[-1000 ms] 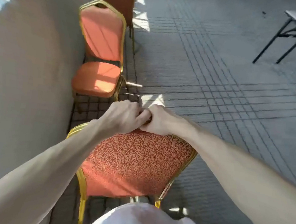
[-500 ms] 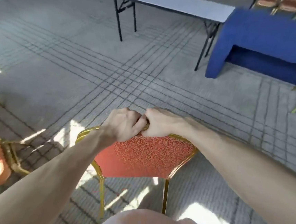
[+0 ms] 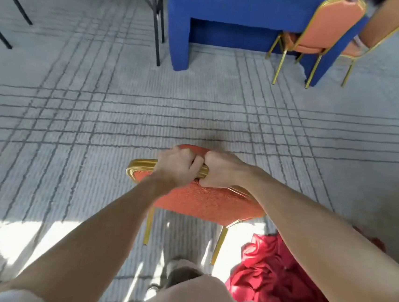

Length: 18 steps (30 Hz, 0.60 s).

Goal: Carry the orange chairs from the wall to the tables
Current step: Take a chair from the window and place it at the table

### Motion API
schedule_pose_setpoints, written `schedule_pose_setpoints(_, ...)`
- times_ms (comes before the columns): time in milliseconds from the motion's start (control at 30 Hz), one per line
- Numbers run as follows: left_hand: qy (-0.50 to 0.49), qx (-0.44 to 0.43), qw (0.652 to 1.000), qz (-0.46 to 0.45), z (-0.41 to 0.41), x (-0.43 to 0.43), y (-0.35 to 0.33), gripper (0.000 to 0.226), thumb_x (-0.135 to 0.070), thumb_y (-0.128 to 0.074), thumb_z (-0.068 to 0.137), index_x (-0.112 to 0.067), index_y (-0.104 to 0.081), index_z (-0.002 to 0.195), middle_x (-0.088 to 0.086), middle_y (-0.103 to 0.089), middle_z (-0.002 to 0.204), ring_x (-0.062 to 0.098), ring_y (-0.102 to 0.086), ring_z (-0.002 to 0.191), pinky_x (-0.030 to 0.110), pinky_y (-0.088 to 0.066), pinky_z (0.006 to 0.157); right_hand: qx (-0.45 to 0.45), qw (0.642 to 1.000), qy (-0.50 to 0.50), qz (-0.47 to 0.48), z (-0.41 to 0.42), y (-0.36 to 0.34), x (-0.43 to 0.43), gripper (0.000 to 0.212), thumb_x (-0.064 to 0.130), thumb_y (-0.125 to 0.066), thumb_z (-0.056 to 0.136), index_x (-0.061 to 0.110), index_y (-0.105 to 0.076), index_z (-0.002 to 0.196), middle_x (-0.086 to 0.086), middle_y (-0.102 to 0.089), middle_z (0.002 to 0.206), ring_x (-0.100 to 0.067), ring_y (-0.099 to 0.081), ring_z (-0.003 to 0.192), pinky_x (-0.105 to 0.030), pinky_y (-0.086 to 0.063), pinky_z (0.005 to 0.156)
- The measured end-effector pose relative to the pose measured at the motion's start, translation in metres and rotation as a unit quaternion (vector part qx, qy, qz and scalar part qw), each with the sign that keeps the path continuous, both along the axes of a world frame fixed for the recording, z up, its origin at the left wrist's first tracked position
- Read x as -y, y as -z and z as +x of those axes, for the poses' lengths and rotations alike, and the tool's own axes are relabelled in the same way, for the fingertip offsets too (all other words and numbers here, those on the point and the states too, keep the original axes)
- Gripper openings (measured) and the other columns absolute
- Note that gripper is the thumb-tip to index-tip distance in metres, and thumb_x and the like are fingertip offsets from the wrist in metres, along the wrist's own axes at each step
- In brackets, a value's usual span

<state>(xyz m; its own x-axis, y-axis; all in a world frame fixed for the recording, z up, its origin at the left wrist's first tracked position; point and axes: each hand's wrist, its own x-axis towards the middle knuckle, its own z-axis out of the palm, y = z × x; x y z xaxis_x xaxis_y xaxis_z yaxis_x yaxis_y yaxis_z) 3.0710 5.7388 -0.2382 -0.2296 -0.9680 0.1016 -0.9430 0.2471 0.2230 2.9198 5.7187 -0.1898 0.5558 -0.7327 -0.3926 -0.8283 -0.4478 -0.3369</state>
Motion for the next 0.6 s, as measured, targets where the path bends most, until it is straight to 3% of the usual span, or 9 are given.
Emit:
schedule_pose_setpoints(167, 0.061, -0.006, 0.998, -0.018, -0.019, 0.064, 0.000, 0.054, -0.039, -0.021, 0.097, -0.015, -0.069, 0.093, 0.013, -0.071, 0.094, 0.036, -0.063, 0.091, 0.037, -0.040, 0.069, 0.069, 0.985, 0.151, 0.052, -0.019, 0.019, 0.049, 0.031, 0.040, -0.068, 0.085, 0.022, -0.065, 0.110, -0.001, -0.067, 0.101, -0.025, -0.064, 0.097, -0.031, -0.049, 0.080)
schedule_pose_setpoints(267, 0.037, -0.036, 0.998, -0.033, -0.005, 0.110, -0.010, 0.043, -0.032, -0.033, 0.103, -0.009, -0.065, 0.087, 0.017, -0.070, 0.088, 0.039, -0.061, 0.086, 0.040, -0.040, 0.070, 0.096, 0.984, 0.151, 0.019, -0.009, 0.018, 0.098, 0.027, 0.040, -0.068, 0.082, 0.023, -0.065, 0.104, 0.001, -0.064, 0.094, -0.024, -0.063, 0.093, -0.029, -0.049, 0.075)
schedule_pose_setpoints(400, -0.010, -0.032, 0.997, -0.065, -0.019, 0.173, -0.011, 0.057, -0.043, -0.021, 0.096, -0.013, -0.065, 0.075, 0.013, -0.071, 0.080, 0.037, -0.064, 0.081, 0.038, -0.038, 0.067, 0.109, 0.979, 0.170, 0.012, -0.023, 0.015, 0.164, 0.032, 0.042, -0.071, 0.079, 0.025, -0.066, 0.106, 0.003, -0.064, 0.093, -0.022, -0.062, 0.091, -0.028, -0.048, 0.075)
schedule_pose_setpoints(600, -0.051, -0.022, 0.995, -0.082, -0.045, 0.245, -0.023, 0.056, -0.037, -0.027, 0.101, -0.010, -0.068, 0.074, 0.013, -0.071, 0.076, 0.037, -0.064, 0.074, 0.035, -0.033, 0.061, 0.115, 0.977, 0.174, -0.046, -0.044, 0.004, 0.230, 0.027, 0.047, -0.066, 0.082, 0.026, -0.064, 0.097, 0.002, -0.062, 0.088, -0.022, -0.060, 0.084, -0.030, -0.048, 0.072)
